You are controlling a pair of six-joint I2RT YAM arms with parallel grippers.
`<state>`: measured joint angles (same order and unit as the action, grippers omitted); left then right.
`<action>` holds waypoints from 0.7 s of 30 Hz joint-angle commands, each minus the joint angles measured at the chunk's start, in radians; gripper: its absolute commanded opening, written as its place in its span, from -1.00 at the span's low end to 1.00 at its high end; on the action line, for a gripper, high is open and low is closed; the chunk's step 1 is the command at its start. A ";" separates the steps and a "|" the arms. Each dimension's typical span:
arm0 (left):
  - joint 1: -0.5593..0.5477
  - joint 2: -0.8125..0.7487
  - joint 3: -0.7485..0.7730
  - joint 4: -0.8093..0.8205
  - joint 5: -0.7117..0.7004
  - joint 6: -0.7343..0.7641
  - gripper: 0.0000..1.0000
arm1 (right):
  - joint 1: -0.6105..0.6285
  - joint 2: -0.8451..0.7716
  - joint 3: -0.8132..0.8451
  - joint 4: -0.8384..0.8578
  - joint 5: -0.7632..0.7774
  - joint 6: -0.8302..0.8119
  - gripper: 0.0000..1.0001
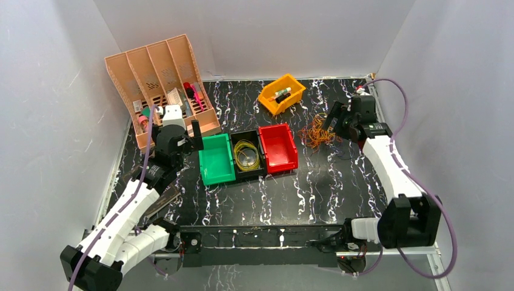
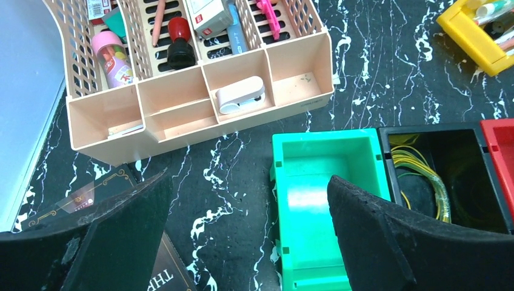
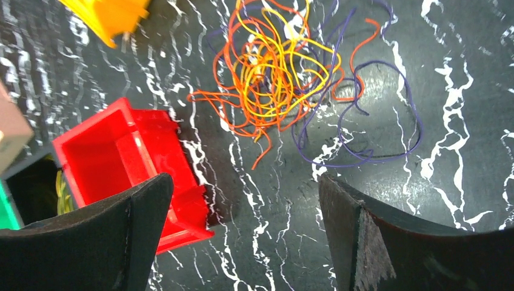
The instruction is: Untangle the cables
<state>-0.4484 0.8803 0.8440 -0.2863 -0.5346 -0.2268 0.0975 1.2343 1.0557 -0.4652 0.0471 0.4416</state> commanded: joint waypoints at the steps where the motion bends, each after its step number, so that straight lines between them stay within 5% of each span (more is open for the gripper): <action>1: -0.004 0.010 0.009 0.008 -0.006 0.024 0.97 | -0.006 0.072 0.048 -0.015 0.039 -0.011 0.97; 7: -0.004 0.019 0.003 0.008 0.054 0.018 0.97 | -0.006 0.142 0.059 0.050 0.181 0.002 0.97; 21: -0.004 0.047 0.006 0.004 0.112 0.036 0.97 | 0.011 0.458 0.288 -0.014 0.096 -0.110 0.97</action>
<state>-0.4484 0.9287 0.8440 -0.2874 -0.4568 -0.2077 0.0975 1.6032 1.2182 -0.4515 0.1310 0.4004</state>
